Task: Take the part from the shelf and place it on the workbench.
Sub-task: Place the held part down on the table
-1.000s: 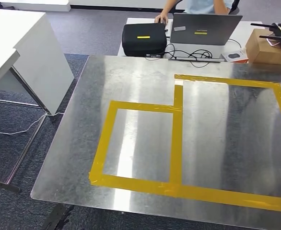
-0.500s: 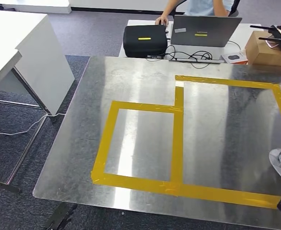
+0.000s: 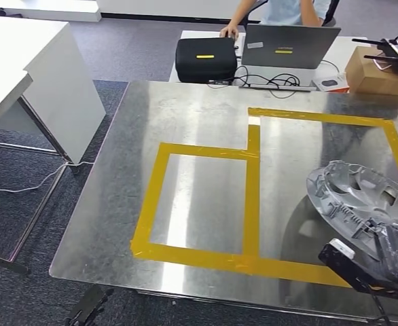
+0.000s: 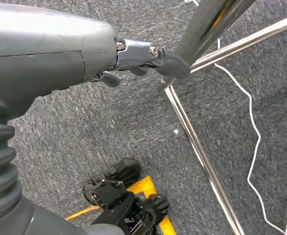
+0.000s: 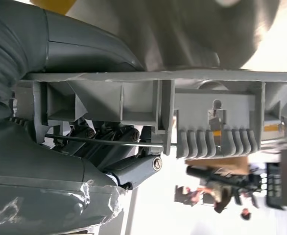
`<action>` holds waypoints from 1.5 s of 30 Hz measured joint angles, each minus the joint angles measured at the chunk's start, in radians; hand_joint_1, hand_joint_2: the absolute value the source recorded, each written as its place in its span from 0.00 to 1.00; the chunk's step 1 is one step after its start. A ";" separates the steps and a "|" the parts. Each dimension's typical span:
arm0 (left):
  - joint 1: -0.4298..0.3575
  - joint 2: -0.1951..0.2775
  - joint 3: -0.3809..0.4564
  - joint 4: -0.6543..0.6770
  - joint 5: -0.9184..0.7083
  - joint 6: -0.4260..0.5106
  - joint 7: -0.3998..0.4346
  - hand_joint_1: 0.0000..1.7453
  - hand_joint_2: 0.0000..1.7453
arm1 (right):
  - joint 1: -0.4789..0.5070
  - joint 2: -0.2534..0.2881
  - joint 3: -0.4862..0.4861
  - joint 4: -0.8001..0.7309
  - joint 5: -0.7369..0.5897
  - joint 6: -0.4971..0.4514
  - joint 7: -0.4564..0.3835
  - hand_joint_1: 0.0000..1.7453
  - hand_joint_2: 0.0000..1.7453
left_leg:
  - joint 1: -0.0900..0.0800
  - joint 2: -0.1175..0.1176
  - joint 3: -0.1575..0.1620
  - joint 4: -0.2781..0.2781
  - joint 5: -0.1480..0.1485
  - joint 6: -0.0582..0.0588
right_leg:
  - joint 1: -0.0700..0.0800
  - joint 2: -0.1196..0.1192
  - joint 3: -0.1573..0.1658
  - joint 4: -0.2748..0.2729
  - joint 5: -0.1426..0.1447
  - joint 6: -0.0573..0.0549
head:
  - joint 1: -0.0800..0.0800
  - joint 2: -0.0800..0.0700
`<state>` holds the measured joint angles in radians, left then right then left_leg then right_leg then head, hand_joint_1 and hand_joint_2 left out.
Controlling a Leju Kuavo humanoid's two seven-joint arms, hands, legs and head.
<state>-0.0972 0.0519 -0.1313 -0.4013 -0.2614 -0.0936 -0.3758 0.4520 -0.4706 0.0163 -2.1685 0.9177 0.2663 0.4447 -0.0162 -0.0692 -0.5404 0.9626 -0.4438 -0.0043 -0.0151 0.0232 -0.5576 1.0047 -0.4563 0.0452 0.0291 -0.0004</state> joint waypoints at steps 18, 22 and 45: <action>-0.003 0.007 -0.021 0.000 -0.013 0.043 0.012 0.00 0.50 | -0.021 -0.177 0.183 0.104 -0.098 -0.088 0.145 0.07 1.00 | 0.001 0.003 0.011 0.000 -0.002 0.003 | 0.003 0.004 0.005 -0.011 0.003 0.003 | 0.000 0.000; -0.003 0.010 -0.026 0.000 0.001 0.027 0.009 0.00 0.00 | 0.009 -0.185 0.188 0.104 -0.087 -0.102 0.176 0.00 0.75 | 0.000 0.003 0.009 0.000 -0.001 0.004 | 0.002 0.003 0.008 -0.012 0.005 0.004 | 0.001 0.000; 0.013 0.010 0.000 -0.004 0.056 0.028 0.011 0.00 0.00 | 0.056 -0.095 0.192 -0.049 -0.060 -0.314 0.011 0.00 0.00 | 0.012 0.006 0.009 -0.003 0.002 0.024 | -0.011 -0.002 -0.067 0.122 -0.028 0.041 | 0.007 0.000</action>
<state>-0.0842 0.0619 -0.1313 -0.4055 -0.2056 -0.0659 -0.3643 0.5076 -0.5660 0.2082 -2.2176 0.8578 -0.0474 0.4556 -0.0041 -0.0631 -0.5310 0.9600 -0.4420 0.0200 -0.0264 0.0209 -0.6247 1.1267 -0.4845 0.0863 0.0360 -0.0004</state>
